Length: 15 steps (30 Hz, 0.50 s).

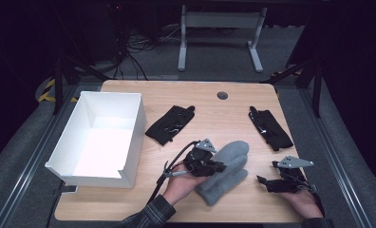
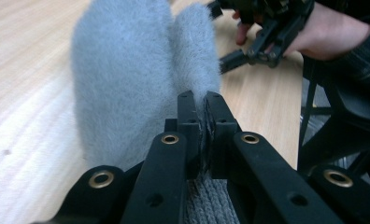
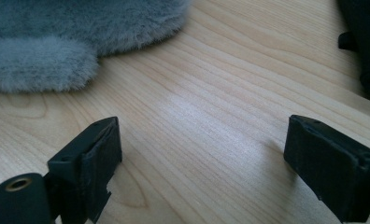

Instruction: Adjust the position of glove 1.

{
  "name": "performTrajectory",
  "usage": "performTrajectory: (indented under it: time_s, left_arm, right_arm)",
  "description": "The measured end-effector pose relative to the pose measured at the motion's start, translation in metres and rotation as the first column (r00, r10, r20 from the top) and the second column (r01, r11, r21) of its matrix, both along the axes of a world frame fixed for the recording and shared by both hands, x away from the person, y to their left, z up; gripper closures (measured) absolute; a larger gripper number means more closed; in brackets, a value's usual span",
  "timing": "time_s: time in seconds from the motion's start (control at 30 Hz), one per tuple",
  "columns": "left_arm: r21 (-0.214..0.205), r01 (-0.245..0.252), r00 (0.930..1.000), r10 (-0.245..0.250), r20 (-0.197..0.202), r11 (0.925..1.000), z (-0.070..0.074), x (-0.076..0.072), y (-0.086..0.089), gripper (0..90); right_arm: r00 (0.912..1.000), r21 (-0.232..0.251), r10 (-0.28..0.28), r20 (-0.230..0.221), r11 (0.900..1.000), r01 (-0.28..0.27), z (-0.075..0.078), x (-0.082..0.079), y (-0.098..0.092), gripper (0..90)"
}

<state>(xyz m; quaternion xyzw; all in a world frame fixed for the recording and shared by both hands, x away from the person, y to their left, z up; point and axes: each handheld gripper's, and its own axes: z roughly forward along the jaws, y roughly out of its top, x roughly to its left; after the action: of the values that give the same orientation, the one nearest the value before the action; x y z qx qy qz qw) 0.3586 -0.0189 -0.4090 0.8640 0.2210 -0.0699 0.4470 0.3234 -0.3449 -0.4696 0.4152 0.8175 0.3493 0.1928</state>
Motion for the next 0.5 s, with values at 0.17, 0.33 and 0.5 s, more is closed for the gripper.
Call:
performTrajectory:
  time_s: [0.17,0.33,0.5]
  left_arm:
    - [0.021,0.022,0.9996,-0.022,-0.017,0.9995,-0.004,-0.006,-0.008,86.3]
    - [0.024,0.013,0.9999,-0.012,-0.006,0.9996,-0.001,-0.009,-0.010,86.9]
    - [0.020,-0.005,0.9999,0.005,0.014,0.9998,0.009,-0.011,-0.008,87.3]
  right_arm:
    - [1.0000,0.000,0.000,0.000,1.0000,0.000,0.000,0.000,0.000,11.5]
    - [1.0000,0.000,0.000,0.000,1.0000,0.000,0.000,0.000,0.000,11.5]
    - [1.0000,-0.001,0.000,0.000,1.0000,0.000,0.000,0.000,0.000,11.5]
